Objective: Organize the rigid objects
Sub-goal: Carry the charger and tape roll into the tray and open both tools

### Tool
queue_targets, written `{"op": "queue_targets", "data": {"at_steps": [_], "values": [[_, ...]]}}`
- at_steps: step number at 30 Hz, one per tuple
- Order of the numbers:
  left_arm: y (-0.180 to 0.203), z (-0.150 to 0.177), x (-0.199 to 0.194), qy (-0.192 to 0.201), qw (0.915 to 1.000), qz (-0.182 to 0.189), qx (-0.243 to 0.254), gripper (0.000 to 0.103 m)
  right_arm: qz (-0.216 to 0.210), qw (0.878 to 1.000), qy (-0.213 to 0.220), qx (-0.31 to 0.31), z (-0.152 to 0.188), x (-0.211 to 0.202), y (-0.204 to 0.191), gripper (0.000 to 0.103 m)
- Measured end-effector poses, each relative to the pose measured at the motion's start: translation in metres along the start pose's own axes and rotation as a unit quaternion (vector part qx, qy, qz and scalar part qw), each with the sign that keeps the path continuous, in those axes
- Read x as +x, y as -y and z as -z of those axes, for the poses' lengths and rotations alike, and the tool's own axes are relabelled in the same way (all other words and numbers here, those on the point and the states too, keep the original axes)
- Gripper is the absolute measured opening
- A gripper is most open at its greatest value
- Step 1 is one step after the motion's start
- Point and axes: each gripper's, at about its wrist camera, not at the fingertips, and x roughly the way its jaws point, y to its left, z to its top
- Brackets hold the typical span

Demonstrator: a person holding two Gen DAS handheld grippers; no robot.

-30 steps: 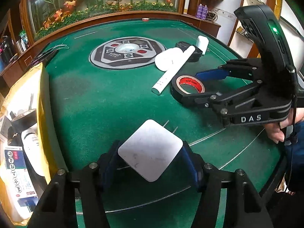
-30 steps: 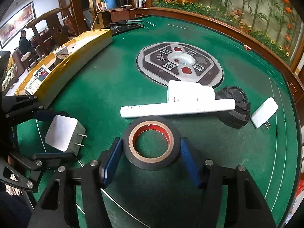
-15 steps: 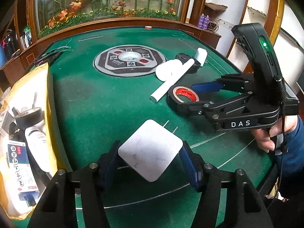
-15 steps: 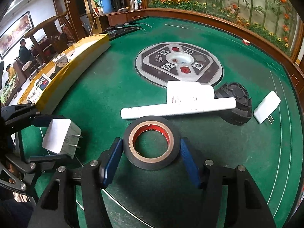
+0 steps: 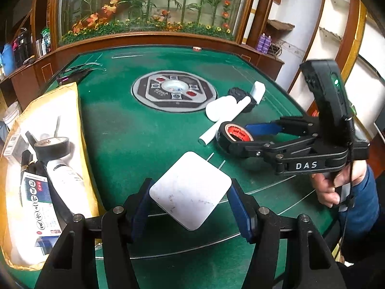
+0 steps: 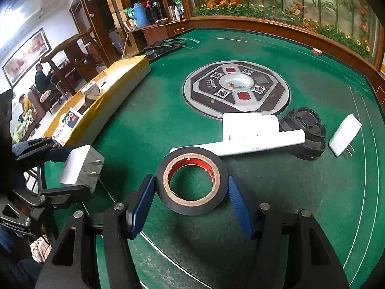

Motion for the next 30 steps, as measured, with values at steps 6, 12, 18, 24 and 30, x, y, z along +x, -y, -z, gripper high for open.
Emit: {"op": "queue_targets", "data": {"at_steps": [6, 12, 18, 24, 30], "values": [[-0.004, -0.003, -0.010, 0.013, 0.9999, 0.002, -0.010, 0.065, -0.001, 1.000, 0.003, 0.006, 0.000, -0.002, 0.003, 0.061], [-0.008, -0.005, -0.021, 0.025, 0.9995, 0.005, -0.017, 0.065, -0.015, 1.000, 0.007, 0.013, -0.001, -0.004, 0.005, 0.061], [-0.021, -0.009, -0.040, 0.050, 0.9981, 0.008, -0.034, 0.065, -0.028, 0.999, 0.007, 0.033, -0.004, -0.005, 0.007, 0.061], [-0.039, -0.008, -0.062, 0.077, 0.9955, 0.002, -0.055, 0.065, -0.039, 0.998, 0.014, 0.049, -0.008, -0.009, 0.000, 0.061], [-0.059, -0.005, -0.079, 0.096, 0.9923, -0.013, -0.077, 0.065, -0.049, 0.998, 0.019, 0.040, -0.015, -0.008, -0.024, 0.061]]}}
